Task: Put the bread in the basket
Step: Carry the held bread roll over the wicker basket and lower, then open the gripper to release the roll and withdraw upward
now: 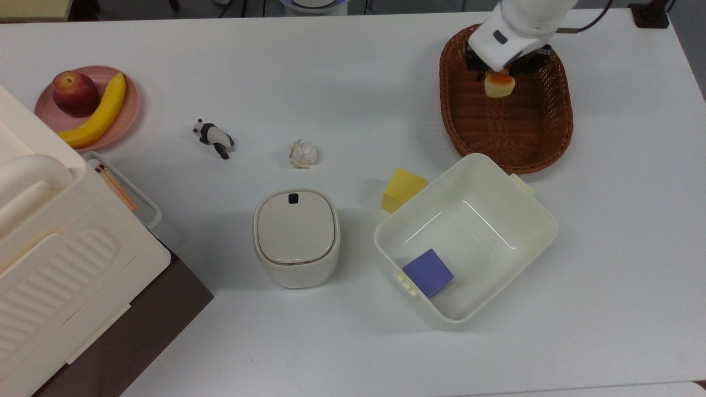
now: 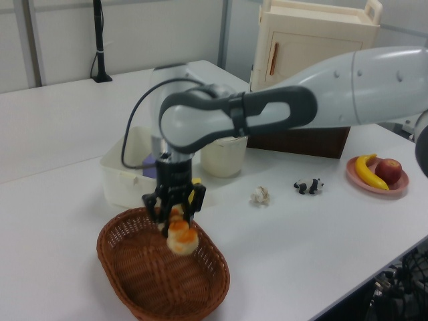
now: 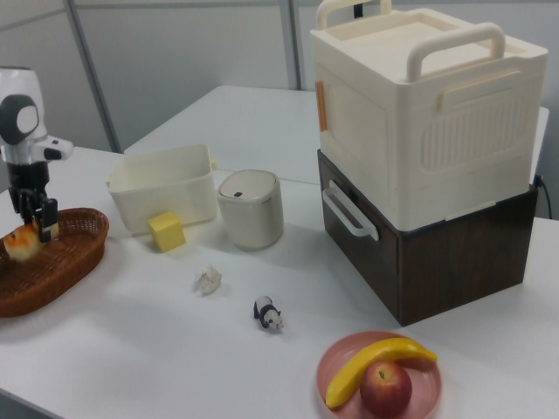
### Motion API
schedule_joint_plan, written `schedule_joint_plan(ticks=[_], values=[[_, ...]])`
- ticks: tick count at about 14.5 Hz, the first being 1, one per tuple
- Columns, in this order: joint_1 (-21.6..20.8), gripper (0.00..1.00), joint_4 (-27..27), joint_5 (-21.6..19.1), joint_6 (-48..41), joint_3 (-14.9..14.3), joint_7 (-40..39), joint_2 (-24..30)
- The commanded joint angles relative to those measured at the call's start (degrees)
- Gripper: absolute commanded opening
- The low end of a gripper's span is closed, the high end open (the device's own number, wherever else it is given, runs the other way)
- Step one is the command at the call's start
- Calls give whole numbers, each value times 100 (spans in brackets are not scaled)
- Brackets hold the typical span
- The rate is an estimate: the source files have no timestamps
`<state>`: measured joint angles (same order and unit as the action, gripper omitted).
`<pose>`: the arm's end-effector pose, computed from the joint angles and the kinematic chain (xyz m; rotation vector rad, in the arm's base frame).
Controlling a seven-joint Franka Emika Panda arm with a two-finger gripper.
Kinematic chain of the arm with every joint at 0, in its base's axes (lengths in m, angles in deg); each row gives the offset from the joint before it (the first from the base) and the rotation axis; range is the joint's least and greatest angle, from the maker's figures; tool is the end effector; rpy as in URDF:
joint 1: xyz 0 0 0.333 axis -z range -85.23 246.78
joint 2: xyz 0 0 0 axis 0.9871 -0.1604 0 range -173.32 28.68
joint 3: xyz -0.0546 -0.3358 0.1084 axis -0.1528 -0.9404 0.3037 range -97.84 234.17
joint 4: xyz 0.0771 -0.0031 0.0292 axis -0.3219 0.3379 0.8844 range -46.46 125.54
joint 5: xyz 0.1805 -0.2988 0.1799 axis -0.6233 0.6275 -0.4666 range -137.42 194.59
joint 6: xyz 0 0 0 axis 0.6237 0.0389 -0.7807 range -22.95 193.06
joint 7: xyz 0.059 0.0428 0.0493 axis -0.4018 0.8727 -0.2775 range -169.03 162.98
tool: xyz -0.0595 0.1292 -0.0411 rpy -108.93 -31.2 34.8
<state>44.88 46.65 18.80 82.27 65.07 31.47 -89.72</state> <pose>0.5167 0.3609 0.4050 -3.0964 0.1323 0.3565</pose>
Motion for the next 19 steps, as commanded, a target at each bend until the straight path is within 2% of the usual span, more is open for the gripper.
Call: schedule_joint_plan(ticks=[1, 4, 6, 10, 13, 15, 17, 19], values=[[-190, 100, -175, -41, 37, -87, 198, -193], [-120, 100, -175, 55, -42, -139, 32, -132], [46, 100, -158, 265, -112, -183, -301, 34], [1064, 100, -167, 652, -402, -183, -626, 534], [2153, 100, -175, 706, -499, -183, -1565, 1035], [2743, 100, -175, 714, -499, -183, -2163, 1186], [3174, 100, -306, 741, -551, -183, -2289, 1187], [3308, 100, -342, 1012, -692, -183, -2551, 1204]])
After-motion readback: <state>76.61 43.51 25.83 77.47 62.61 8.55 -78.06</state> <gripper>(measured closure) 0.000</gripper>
